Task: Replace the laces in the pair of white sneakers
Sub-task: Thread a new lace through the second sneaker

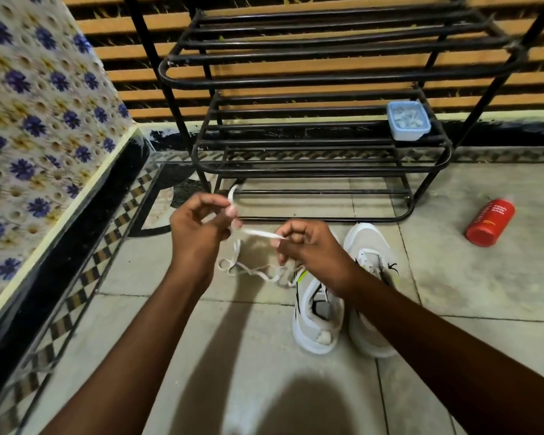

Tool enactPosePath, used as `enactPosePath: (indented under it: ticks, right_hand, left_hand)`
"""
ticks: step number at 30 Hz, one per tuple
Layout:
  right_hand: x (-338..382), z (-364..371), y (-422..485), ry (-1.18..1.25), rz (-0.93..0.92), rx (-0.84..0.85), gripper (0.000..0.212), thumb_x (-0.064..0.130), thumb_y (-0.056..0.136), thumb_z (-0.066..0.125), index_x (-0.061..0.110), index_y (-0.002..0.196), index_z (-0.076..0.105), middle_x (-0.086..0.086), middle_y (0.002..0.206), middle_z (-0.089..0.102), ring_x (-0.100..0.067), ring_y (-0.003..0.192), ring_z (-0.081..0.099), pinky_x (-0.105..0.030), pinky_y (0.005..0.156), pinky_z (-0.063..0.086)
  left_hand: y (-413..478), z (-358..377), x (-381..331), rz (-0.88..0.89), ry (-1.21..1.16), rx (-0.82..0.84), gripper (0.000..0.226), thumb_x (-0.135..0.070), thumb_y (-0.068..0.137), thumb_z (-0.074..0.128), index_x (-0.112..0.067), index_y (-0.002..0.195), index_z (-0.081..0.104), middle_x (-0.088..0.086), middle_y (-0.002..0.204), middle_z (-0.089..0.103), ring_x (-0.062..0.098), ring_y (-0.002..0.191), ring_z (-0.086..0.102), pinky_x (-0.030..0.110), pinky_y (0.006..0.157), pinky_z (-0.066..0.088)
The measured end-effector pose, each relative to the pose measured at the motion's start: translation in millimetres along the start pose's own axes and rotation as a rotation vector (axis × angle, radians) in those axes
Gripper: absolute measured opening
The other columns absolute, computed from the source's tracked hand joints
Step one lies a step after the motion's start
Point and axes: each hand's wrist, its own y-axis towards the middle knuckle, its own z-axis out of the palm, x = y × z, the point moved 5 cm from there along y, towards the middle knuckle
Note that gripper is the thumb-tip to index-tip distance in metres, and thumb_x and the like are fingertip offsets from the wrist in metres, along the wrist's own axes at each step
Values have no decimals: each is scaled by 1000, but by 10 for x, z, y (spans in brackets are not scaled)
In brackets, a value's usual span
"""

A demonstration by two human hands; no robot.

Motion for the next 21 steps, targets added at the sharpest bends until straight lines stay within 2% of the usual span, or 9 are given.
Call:
enactPosePath:
  ticks: [4, 5, 7, 9, 10, 12, 15, 19, 21]
  right_hand:
    - [92, -244, 17, -98, -40, -31, 9, 10, 93, 69, 8, 84, 70, -3, 61, 63, -18, 55, 50, -22, 52, 40]
    - [119, -266, 24, -133, -44, -19, 10, 12, 93, 70, 9, 83, 71, -2, 62, 65, -20, 57, 49, -24, 52, 39]
    - [177, -209, 44, -191, -47, 30, 10, 15, 92, 71, 8, 84, 72, -2, 63, 67, -21, 59, 49, -28, 56, 38]
    - [226, -104, 60, -301, -70, 87, 12, 18, 91, 71, 10, 83, 73, -4, 66, 70, -17, 60, 56, -29, 62, 42]
    - [252, -45, 52, -360, -90, 115, 12, 20, 92, 70, 14, 81, 73, -3, 67, 71, -13, 62, 61, -29, 65, 46]
    - [305, 48, 21, -441, -124, 157, 12, 24, 93, 67, 19, 82, 72, 0, 70, 72, -12, 68, 66, -34, 68, 51]
    - [369, 115, -11, -443, -160, 173, 11, 24, 94, 64, 22, 85, 70, 0, 71, 71, -17, 71, 68, -37, 70, 53]
    - [395, -11, -57, -354, -183, 83, 8, 20, 93, 66, 21, 87, 70, -4, 72, 70, -15, 71, 68, -26, 73, 46]
    - [386, -78, -101, -349, -170, 83, 8, 20, 93, 66, 20, 87, 70, -2, 71, 70, -10, 69, 67, -20, 72, 43]
  left_hand:
    - [-101, -483, 431, -44, 527, -88, 31, 17, 79, 58, -12, 74, 66, -3, 78, 70, 22, 71, 68, 38, 62, 59]
    - [-161, -577, 556, -91, 671, -38, 32, 15, 78, 59, -15, 70, 67, -4, 77, 71, 22, 73, 70, 42, 67, 61]
    - [-346, -700, 741, -150, 940, 143, 32, 9, 77, 68, -21, 66, 68, -5, 75, 71, 16, 73, 71, 36, 71, 60]
    - [-494, -725, 806, -102, 1078, 218, 30, 5, 79, 72, -24, 72, 70, -2, 85, 72, 19, 82, 70, 33, 77, 56]
    - [-536, -712, 765, -42, 1060, 192, 25, 4, 82, 72, -20, 81, 73, 0, 93, 71, 21, 90, 69, 34, 81, 55]
    - [-605, -554, 604, 2, 774, 187, 13, -5, 94, 70, -14, 101, 74, -2, 106, 74, 18, 103, 69, 32, 87, 54]
    - [-714, -142, 407, -195, 206, 346, 23, -13, 100, 63, -9, 122, 65, 5, 110, 78, 13, 105, 72, 17, 82, 52]
    - [-851, 126, 328, -228, 98, 308, 14, -14, 98, 64, -1, 97, 70, 9, 77, 68, 12, 71, 64, 18, 65, 48]
    - [-877, 131, 357, -203, 112, 288, 11, -13, 96, 67, -3, 96, 71, 9, 80, 66, 11, 71, 61, 19, 65, 47]
